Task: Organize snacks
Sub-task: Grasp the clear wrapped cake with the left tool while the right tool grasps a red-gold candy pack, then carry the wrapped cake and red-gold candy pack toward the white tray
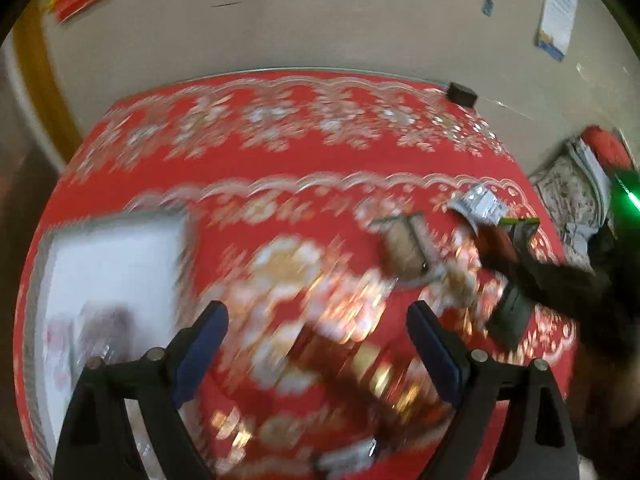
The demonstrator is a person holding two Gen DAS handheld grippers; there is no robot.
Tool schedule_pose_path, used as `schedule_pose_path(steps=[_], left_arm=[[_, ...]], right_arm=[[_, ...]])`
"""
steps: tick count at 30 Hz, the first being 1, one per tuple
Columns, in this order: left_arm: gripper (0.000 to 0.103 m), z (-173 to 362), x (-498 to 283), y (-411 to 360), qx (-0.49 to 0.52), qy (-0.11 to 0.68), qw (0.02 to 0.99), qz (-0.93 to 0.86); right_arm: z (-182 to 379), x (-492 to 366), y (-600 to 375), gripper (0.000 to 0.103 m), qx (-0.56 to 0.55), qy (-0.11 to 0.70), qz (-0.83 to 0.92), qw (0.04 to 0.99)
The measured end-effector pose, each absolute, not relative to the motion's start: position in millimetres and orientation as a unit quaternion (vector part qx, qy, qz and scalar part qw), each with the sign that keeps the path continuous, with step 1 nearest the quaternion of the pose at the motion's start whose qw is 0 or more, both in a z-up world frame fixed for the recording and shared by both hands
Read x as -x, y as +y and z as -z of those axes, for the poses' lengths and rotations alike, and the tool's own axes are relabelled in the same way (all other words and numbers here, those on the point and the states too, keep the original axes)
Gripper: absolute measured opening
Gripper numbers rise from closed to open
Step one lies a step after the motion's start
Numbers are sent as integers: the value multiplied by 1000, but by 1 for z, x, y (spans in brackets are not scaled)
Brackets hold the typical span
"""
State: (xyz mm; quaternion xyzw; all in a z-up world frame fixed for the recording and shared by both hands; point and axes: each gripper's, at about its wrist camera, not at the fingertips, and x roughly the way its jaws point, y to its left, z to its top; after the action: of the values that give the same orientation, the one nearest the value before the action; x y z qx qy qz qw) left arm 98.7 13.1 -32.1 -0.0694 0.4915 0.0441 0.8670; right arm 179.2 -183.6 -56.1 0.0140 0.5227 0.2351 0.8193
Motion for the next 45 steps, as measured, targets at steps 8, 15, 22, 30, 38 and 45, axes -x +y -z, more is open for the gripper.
schedule_pose_path(steps=[8,15,22,30,38,45], left_arm=[[93,67,-171,-34,73,528,846,-17],[92,91,-187,-47,58,546,834,-48],[50,88,-174,-60,22,532,845,-46],[51,58,-130,-56,19,506,861,-53],[51,44,-42,-10,57,499,858,-105],[51,75,11,-4,56,522,844,-104]], right_arm=[[55,-93,-231,34,-37,532,-216,818],[61,-53,-250,34,-26,540,-225,811],[61,-47,-260,34,-27,541,-231,808],[64,-47,-255,34,-12,543,-248,802],[75,-54,-256,34,-21,557,-247,792],[79,-47,-251,34,-21,565,-246,787]])
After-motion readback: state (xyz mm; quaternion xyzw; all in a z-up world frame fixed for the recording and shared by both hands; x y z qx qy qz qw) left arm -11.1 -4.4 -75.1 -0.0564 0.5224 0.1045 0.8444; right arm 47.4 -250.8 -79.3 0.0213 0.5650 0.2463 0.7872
